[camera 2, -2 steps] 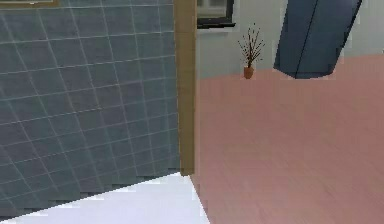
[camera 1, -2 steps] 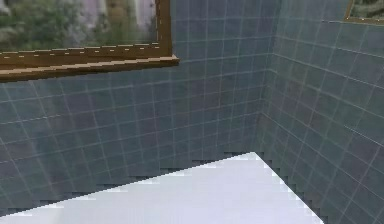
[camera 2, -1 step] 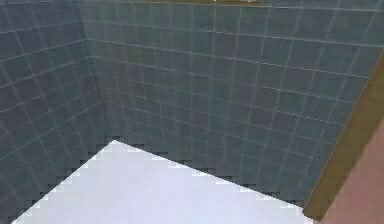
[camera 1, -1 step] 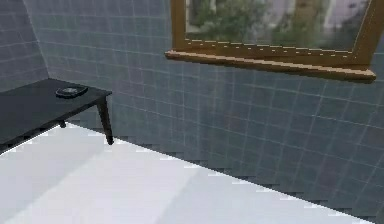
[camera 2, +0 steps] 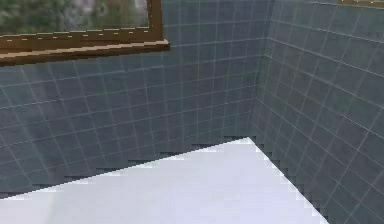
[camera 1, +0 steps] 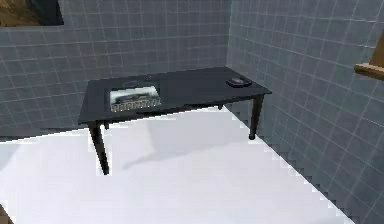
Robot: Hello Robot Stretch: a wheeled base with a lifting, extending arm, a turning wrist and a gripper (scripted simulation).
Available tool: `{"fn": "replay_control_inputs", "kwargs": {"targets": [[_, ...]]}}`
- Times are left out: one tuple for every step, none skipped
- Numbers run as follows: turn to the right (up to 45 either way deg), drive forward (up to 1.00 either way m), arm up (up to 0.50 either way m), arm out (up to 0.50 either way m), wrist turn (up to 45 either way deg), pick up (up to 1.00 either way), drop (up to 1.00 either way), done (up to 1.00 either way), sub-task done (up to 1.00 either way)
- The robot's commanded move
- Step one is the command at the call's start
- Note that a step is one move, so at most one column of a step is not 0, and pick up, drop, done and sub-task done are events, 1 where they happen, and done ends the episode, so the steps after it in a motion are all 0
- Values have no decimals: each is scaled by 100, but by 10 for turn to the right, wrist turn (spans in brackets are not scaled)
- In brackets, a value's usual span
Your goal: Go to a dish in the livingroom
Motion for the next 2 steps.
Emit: {"fn": "replay_control_inputs", "kwargs": {"targets": [[-60, 0, 0, 0, 0, 0, 0, 0, 0], [0, 95, 0, 0, 0, 0, 0, 0, 0]]}}
